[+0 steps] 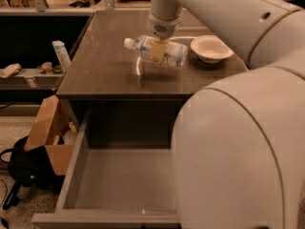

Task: Place blue plastic bottle into top drawer

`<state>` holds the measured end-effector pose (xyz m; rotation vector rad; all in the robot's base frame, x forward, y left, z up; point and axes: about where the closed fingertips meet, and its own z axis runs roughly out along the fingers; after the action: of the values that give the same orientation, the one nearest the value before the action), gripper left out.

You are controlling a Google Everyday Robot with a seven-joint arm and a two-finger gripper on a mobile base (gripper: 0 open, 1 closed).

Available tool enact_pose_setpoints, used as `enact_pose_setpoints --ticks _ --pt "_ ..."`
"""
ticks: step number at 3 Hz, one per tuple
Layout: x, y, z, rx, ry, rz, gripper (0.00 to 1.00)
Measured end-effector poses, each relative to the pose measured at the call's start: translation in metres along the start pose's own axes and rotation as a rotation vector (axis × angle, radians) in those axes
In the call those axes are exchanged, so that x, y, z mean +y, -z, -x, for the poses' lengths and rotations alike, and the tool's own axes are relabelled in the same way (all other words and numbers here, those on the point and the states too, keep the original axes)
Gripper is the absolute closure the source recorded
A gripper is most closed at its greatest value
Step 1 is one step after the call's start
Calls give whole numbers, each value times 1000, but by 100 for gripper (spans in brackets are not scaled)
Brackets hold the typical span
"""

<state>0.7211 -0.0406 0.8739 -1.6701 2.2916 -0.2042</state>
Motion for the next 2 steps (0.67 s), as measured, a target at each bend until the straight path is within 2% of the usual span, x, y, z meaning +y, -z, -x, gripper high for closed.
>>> enact_pose_setpoints --ticks 1,2 --pt "9 11 -27 27 -58 -14 100" --pt "23 21 -42 39 -75 -23 100"
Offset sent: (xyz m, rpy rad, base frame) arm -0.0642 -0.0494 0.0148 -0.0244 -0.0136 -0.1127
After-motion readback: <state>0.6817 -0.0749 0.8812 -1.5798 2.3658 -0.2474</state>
